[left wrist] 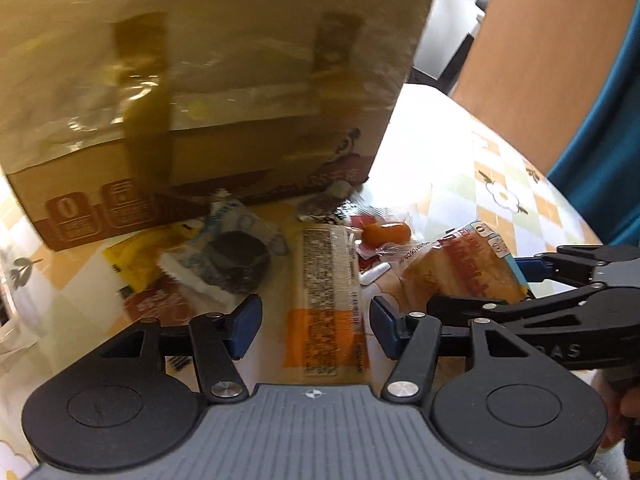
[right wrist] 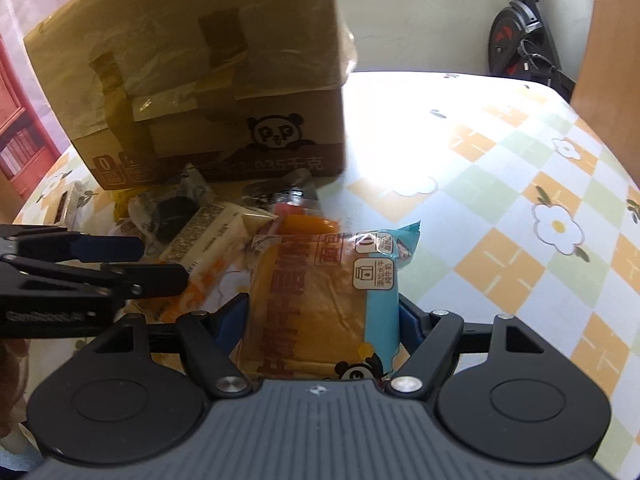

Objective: Organize snacks
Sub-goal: 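Grasp orange-blue bread pack with right tool while left tool grasps orange snack bar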

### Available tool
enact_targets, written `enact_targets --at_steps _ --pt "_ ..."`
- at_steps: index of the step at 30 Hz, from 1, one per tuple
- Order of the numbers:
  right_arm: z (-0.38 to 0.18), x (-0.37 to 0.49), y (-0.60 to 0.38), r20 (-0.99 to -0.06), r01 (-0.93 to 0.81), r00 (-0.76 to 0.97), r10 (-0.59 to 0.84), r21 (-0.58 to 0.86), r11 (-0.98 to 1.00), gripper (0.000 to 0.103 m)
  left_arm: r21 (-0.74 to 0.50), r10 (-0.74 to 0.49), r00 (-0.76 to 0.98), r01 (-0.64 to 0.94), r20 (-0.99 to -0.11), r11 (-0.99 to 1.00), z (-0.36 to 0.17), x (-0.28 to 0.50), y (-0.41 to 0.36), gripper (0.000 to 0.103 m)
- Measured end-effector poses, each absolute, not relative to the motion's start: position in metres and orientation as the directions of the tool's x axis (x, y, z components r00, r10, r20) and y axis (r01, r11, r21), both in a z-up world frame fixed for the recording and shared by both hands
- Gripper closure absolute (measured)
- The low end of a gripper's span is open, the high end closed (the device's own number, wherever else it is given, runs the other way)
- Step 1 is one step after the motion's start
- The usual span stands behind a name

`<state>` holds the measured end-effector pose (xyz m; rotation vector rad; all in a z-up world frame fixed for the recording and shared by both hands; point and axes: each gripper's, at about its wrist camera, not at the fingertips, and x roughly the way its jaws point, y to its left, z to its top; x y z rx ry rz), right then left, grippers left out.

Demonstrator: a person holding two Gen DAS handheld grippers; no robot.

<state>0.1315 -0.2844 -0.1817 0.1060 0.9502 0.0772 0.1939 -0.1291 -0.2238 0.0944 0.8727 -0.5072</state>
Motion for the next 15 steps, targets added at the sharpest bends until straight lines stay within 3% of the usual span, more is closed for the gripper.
enact_targets --at_steps 1,3,15 --pt "-0.182 0.13 -0.286 -0.807 -0.014 0.58 0.114 0.13 0.991 0.027 -0.107 -0.379 0.54 0.467 -0.752 0.878 -0.226 0.194 -0.134 0.042" --pt "-0.182 0.126 -0.289 -0.805 -0.005 0.581 0.119 0.142 0.99 0.027 -0.085 -0.361 0.538 0.47 -0.762 0.879 -0.231 0.194 -0.139 0.061" --pt "-0.184 0.113 -0.28 -0.791 -0.025 0.592 0.151 0.17 0.985 0.027 -0.171 -0.373 0.551 0.383 -0.747 0.908 -0.227 0.153 -0.091 0.062"
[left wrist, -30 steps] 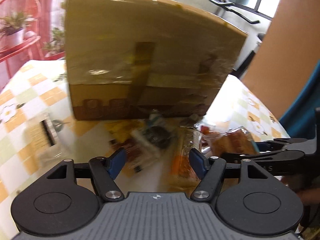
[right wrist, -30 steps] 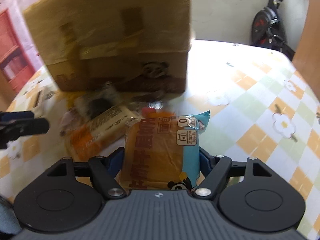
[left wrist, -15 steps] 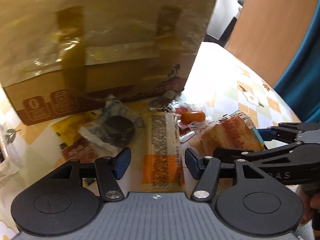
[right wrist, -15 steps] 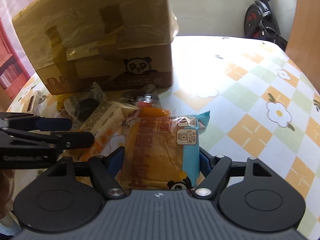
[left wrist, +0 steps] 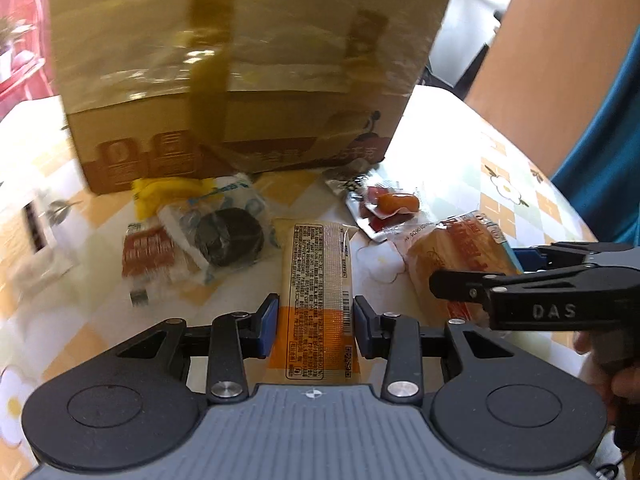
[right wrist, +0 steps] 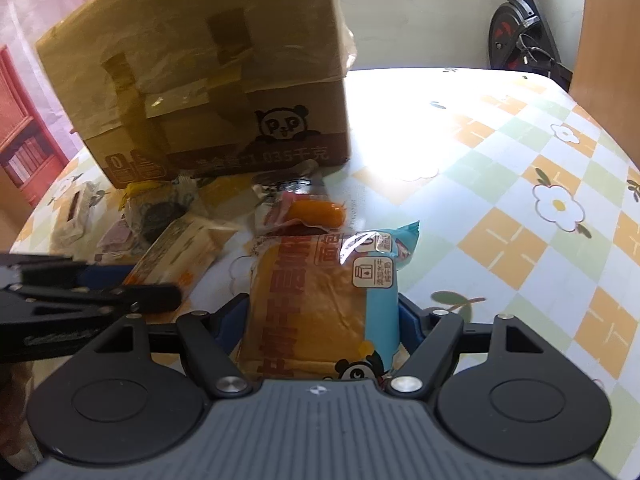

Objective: Organize snacks
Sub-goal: 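Grasp orange-blue bread pack with right tool while left tool grasps orange snack bar, then carry both held packs up and over the box opening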

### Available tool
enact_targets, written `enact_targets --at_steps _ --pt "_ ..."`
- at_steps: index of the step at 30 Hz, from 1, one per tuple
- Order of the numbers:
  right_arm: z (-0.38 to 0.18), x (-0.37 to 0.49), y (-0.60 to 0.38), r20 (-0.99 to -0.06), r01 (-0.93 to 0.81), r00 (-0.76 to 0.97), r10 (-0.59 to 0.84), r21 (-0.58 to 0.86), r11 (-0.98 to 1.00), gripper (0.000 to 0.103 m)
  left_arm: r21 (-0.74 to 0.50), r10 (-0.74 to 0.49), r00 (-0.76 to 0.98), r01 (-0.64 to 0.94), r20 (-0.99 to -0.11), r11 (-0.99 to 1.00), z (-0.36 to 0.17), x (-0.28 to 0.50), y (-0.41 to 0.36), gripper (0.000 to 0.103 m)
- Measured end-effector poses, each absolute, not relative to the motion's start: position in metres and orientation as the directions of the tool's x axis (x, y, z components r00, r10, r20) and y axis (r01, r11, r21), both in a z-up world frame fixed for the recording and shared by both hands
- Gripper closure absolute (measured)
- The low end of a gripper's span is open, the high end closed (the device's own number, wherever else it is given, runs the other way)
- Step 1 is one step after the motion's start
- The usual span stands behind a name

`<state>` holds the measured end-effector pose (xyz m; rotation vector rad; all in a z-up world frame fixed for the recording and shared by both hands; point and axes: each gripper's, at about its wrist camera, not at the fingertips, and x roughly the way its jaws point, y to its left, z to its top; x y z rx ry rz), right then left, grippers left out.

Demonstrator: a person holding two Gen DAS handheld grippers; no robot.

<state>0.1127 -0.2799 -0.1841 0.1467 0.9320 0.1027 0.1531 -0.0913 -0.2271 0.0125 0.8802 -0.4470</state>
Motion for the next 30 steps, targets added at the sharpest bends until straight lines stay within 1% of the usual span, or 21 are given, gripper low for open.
enact_targets --at_steps 9,14,19,25,27,30 --pt "-0.182 0.11 -0.264 -0.782 -0.058 0.594 0.189 0.193 0.979 0.027 -0.231 -0.394 0.616 0.33 -0.681 0.915 -0.206 0.143 -0.062 0.062" --pt "-0.165 0.109 -0.269 -0.753 -0.058 0.628 0.196 0.206 0.977 0.028 -0.253 -0.431 0.655 0.353 -0.62 0.901 -0.183 0.142 -0.055 0.063" --pt "-0.119 0.114 -0.276 -0.67 -0.087 0.71 0.215 0.22 0.972 0.028 -0.256 -0.456 0.721 0.378 -0.522 0.89 -0.133 0.143 -0.039 0.063" --pt "-0.046 0.128 -0.274 -0.515 -0.181 0.815 0.266 0.21 0.961 0.028 -0.188 -0.457 0.801 0.416 -0.387 0.89 -0.065 0.16 -0.033 0.062" --pt "-0.024 0.138 -0.271 -0.463 -0.217 0.836 0.293 0.211 0.953 0.028 -0.17 -0.444 0.82 0.41 -0.362 0.896 -0.046 0.173 -0.034 0.062" --pt "0.003 0.162 -0.264 -0.408 -0.245 0.86 0.305 0.193 0.95 0.028 -0.166 -0.42 0.839 0.386 -0.347 0.908 -0.027 0.203 -0.038 0.062"
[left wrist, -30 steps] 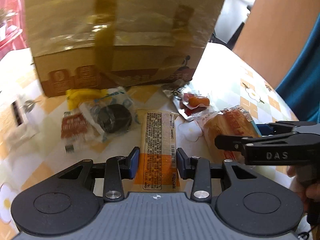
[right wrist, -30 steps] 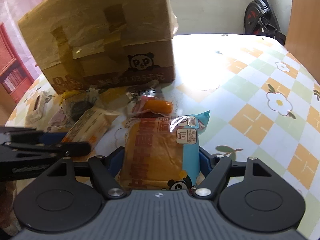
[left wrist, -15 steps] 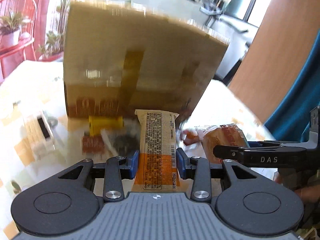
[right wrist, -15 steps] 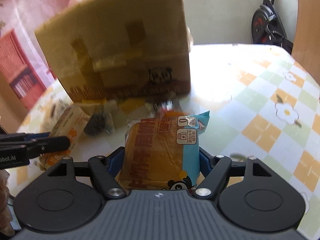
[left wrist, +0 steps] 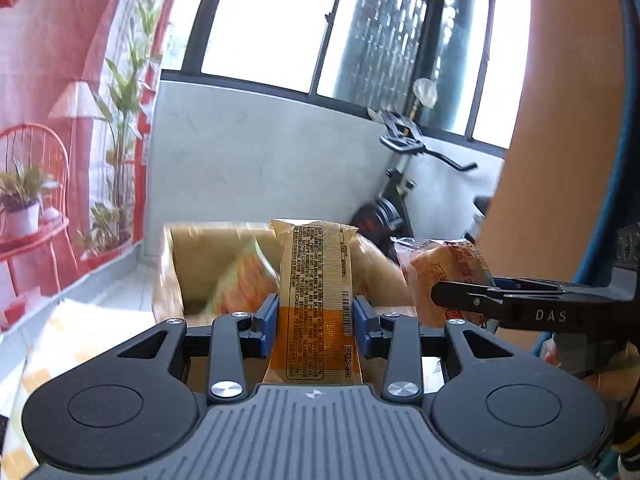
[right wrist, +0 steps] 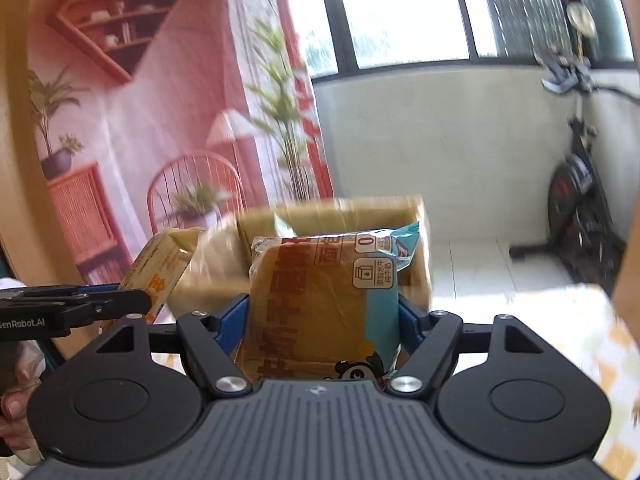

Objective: Organize snacks
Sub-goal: 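Carry both held packs up and over the box opening, then open both tools to drop the packs into the box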

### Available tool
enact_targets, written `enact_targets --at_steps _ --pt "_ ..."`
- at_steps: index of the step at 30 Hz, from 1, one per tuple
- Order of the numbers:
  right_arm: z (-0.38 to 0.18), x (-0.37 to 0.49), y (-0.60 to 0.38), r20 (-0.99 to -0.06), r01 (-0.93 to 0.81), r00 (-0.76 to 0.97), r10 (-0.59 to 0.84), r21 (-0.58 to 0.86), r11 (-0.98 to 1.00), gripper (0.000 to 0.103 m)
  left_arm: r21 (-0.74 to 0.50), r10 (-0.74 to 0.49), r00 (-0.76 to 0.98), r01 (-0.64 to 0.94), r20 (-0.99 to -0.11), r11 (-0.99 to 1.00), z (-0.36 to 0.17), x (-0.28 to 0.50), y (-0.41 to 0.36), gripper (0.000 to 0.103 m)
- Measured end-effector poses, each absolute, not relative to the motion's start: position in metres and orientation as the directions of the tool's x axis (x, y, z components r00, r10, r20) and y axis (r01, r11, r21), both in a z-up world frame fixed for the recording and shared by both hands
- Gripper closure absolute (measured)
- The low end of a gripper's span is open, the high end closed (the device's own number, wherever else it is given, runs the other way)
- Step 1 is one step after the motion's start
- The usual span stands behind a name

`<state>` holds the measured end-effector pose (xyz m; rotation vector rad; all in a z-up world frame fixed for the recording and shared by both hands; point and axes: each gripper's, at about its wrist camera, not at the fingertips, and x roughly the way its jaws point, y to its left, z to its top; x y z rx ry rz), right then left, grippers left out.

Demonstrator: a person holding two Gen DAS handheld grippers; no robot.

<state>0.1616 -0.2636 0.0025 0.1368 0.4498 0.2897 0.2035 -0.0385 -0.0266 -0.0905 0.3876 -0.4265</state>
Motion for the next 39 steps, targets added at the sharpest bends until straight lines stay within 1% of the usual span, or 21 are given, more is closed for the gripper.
enact_targets --at_steps 2,5,9,13,18,20,24,25,26,28,29,30,32,39 --pt "0.015 0.18 -0.258 -0.377 -0.264 0.872 0.312 0.174 0.949 0.028 -0.164 -0.384 0.855 0.348 -0.347 0.923 -0.019 0.225 -0.039 0.062" --pt "0.023 0.219 -0.246 -0.365 -0.275 0.873 0.323 0.179 0.945 0.028 -0.133 -0.318 0.873 0.289 -0.369 0.948 -0.014 0.257 -0.042 0.062" --pt "0.015 0.268 -0.233 -0.376 -0.256 0.875 0.307 0.179 0.95 0.028 -0.1 -0.25 0.861 0.229 -0.442 0.968 -0.016 0.297 -0.042 0.062" --pt "-0.004 0.307 -0.223 -0.447 -0.215 0.857 0.257 0.143 0.966 0.028 -0.066 -0.204 0.827 0.199 -0.523 0.978 -0.026 0.324 -0.041 0.062" --pt "-0.023 0.343 -0.22 -0.602 -0.162 0.761 0.242 0.185 0.969 0.027 -0.03 -0.181 0.797 0.201 -0.576 0.979 -0.036 0.331 -0.038 0.062" --pt "-0.029 0.351 -0.223 -0.631 -0.13 0.744 0.222 0.19 0.973 0.027 -0.03 -0.178 0.789 0.199 -0.588 0.98 -0.04 0.33 -0.037 0.062" --pt "-0.038 0.359 -0.224 -0.667 -0.117 0.721 0.189 0.152 0.981 0.027 -0.016 -0.187 0.778 0.222 -0.6 0.975 -0.046 0.337 -0.034 0.061" --pt "-0.038 0.359 -0.223 -0.667 -0.121 0.721 0.189 0.148 0.982 0.027 -0.01 -0.186 0.777 0.226 -0.601 0.974 -0.046 0.337 -0.034 0.057" --pt "-0.039 0.359 -0.223 -0.67 -0.123 0.718 0.19 0.147 0.982 0.026 -0.009 -0.185 0.778 0.225 -0.6 0.974 -0.047 0.339 -0.034 0.047" --pt "-0.041 0.357 -0.221 -0.681 -0.122 0.707 0.19 0.148 0.982 0.025 -0.026 -0.188 0.785 0.215 -0.591 0.976 -0.044 0.338 -0.031 0.034" --pt "-0.041 0.354 -0.22 -0.685 -0.123 0.703 0.191 0.148 0.981 0.022 -0.039 -0.194 0.789 0.212 -0.583 0.977 -0.041 0.337 -0.029 0.031" --pt "-0.04 0.352 -0.22 -0.686 -0.122 0.702 0.192 0.15 0.981 0.018 -0.047 -0.2 0.791 0.213 -0.578 0.976 -0.039 0.339 -0.029 0.03" --pt "-0.037 0.35 -0.22 -0.691 -0.117 0.696 0.194 0.157 0.981 0.015 -0.044 -0.201 0.796 0.214 -0.571 0.976 -0.034 0.334 -0.031 0.028" --pt "-0.02 0.328 -0.221 -0.674 -0.116 0.714 0.19 0.153 0.981 0.013 -0.059 -0.223 0.812 0.227 -0.539 0.972 -0.02 0.307 -0.028 0.026"
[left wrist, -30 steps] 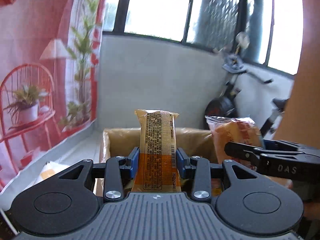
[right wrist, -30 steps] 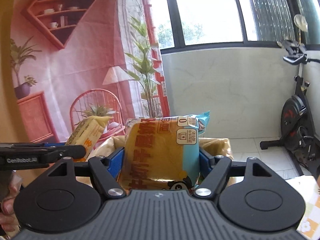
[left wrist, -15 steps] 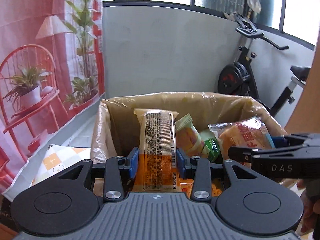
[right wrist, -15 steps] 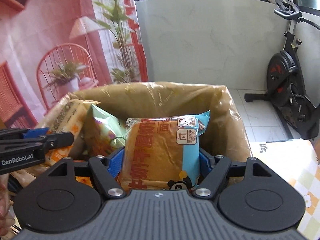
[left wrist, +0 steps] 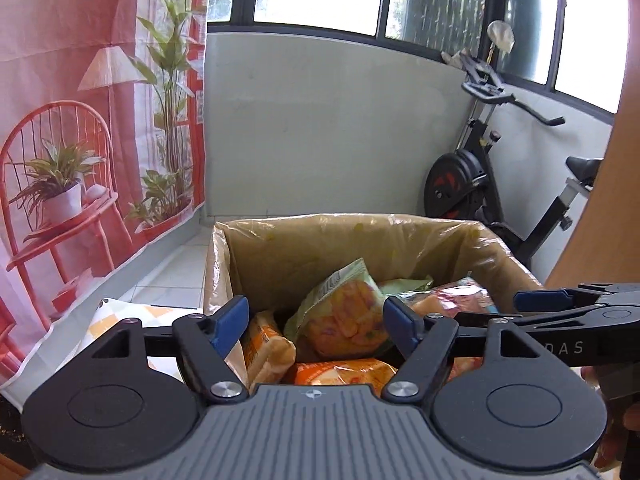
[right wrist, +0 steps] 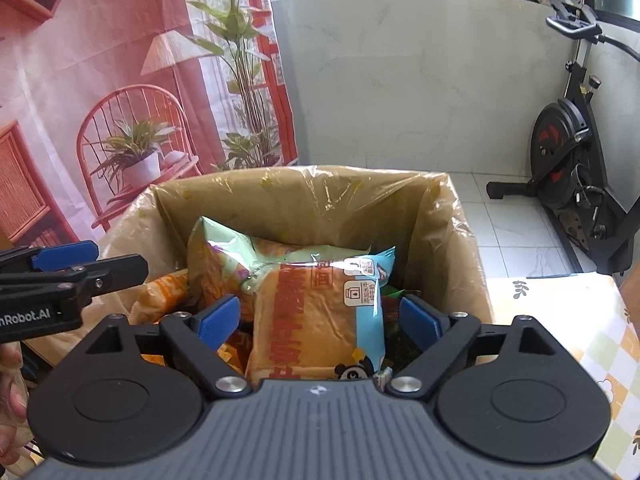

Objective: Organize snacks
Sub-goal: 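Open both tools to drop the packs into the box, then withdraw both tools from the box back to the remaining snacks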

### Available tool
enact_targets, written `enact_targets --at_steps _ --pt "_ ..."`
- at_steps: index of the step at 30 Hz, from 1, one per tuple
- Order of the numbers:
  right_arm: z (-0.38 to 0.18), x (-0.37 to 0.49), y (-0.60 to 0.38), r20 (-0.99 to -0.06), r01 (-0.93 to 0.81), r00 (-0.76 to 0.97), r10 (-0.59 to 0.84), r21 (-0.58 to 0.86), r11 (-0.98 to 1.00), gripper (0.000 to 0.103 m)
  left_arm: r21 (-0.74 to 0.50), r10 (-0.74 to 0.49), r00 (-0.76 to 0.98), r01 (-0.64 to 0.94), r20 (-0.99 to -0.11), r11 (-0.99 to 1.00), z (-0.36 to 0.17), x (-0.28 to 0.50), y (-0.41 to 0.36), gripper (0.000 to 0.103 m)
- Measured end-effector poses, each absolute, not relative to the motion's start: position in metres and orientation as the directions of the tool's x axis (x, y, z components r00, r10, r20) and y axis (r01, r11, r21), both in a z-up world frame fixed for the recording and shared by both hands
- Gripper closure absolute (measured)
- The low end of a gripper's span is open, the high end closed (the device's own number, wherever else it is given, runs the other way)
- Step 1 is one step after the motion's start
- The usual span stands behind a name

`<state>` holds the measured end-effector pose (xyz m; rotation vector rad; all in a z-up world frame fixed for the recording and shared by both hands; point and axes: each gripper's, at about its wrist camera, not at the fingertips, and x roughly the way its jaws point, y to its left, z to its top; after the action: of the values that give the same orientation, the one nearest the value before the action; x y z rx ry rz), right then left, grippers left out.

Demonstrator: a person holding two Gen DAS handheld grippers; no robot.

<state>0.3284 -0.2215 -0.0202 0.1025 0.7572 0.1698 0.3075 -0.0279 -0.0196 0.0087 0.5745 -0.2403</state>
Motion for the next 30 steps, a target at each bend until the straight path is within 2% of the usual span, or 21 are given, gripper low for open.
enact_targets --at_steps 9,19,24,30 --pt "-0.003 0.281 -0.225 -0.595 -0.167 0.767 0.24 0.177 0.97 0.013 -0.067 -0.252 0.847 0.251 -0.468 0.966 -0.011 0.254 -0.019 0.026" --pt "-0.009 0.214 -0.237 -0.449 -0.225 0.853 0.264 0.139 0.964 0.015 -0.096 -0.27 0.871 0.253 -0.41 0.963 -0.04 0.204 0.005 0.026" --pt "-0.024 0.19 -0.243 -0.395 -0.227 0.88 0.264 0.139 0.964 0.015 -0.14 -0.269 0.871 0.231 -0.41 0.963 -0.064 0.19 0.015 0.026" --pt "-0.056 0.173 -0.243 -0.398 -0.235 0.881 0.255 0.098 0.967 0.016 -0.15 -0.261 0.835 0.215 -0.484 0.965 -0.105 0.188 0.004 0.027"
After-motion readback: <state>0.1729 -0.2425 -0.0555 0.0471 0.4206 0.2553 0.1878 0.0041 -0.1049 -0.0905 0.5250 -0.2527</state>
